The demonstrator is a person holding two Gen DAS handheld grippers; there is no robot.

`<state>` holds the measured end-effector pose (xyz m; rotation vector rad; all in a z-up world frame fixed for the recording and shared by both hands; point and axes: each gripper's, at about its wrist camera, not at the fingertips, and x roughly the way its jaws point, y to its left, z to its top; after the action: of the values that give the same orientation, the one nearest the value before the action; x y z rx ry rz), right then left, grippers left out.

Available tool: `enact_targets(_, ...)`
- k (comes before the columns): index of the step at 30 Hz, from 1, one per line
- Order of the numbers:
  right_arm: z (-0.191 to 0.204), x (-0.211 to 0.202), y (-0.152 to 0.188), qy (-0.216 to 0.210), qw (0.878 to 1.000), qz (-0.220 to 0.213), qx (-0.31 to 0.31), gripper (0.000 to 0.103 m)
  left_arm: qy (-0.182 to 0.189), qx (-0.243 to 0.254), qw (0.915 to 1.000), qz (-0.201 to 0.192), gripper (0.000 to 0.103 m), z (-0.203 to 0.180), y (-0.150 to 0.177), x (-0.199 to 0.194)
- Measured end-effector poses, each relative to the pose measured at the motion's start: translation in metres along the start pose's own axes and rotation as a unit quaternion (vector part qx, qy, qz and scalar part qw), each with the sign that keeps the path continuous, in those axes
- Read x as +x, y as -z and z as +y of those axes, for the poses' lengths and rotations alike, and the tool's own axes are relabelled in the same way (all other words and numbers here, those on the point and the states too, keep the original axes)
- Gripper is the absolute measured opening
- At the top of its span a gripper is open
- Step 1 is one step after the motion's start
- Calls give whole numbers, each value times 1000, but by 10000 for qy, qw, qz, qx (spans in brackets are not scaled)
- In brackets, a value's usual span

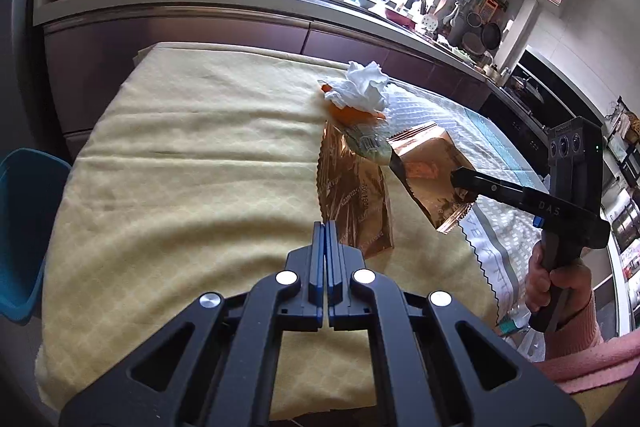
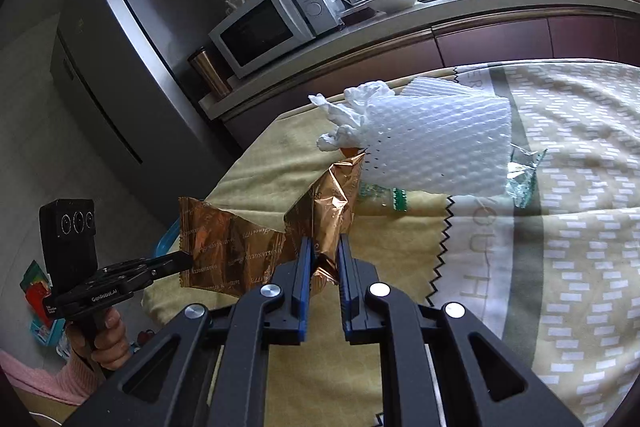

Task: Collect trash
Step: 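Lift both gold wrappers and carry them over the teal bin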

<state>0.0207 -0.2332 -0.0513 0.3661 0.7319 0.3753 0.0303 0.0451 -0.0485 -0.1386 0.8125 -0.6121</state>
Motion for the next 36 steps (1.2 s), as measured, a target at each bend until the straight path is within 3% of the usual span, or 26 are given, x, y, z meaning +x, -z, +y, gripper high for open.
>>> enact_targets(18, 42, 54, -18, -601, 9970, 368, -319, 11, -534, -498, 9966, -380, 1, 46, 2, -39)
enact_targets(36, 89, 96, -29, -786, 9904, 538, -1000, 11, -925, -808, 9886, -872, 1, 78, -4, -78)
